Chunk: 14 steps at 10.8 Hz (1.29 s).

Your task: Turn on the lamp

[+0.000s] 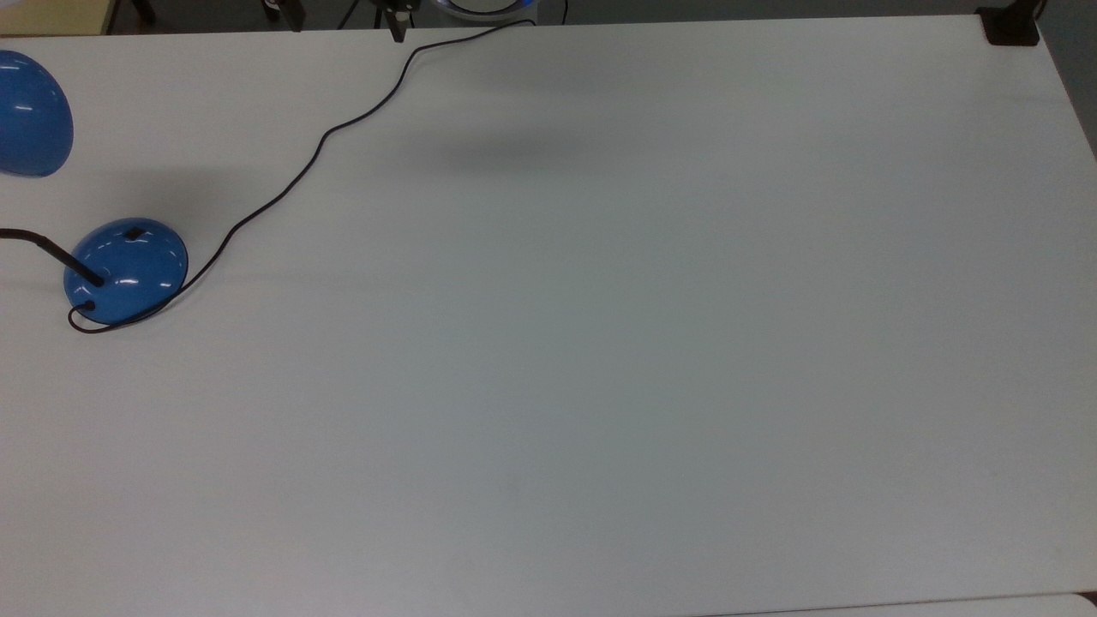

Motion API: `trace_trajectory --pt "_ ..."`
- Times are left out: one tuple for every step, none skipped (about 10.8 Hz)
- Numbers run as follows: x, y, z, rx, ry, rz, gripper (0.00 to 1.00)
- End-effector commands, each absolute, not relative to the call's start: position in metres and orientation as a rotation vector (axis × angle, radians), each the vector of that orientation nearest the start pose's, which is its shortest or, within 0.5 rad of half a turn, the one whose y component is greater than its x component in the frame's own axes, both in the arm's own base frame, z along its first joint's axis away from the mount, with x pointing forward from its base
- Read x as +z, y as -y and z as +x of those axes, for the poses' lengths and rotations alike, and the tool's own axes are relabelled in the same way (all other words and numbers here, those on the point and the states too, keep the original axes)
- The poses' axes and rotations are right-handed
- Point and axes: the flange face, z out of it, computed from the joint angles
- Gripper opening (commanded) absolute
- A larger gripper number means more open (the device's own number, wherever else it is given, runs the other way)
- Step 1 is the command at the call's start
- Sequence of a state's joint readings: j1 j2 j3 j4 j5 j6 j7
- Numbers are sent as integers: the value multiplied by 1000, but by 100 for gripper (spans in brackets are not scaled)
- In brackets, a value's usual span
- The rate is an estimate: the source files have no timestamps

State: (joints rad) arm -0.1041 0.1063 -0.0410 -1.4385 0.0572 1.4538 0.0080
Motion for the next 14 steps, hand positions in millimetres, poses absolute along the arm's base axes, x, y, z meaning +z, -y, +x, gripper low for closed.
trace_trajectory --pt "625 82 566 3 -266 -3063 100" --pt "621 82 563 16 -260 -3063 100" --pt "621 81 561 19 -261 -3070 100" --pt "619 81 560 28 -260 -3085 100" --pt "623 81 558 17 -258 -3087 100" --pt "623 80 558 17 -251 -3088 100" --pt "622 79 560 17 -246 -3088 100" --pt "622 81 562 -7 -242 -3090 100" --pt "619 80 565 -38 -239 -3092 100" --pt "604 78 568 -68 -238 -3096 93" --pt "597 79 565 -139 -258 -3093 85" --pt "583 80 565 -173 -266 -3092 69" --pt "568 83 566 -185 -281 -3090 48" --pt "555 89 567 -225 -298 -3090 30"
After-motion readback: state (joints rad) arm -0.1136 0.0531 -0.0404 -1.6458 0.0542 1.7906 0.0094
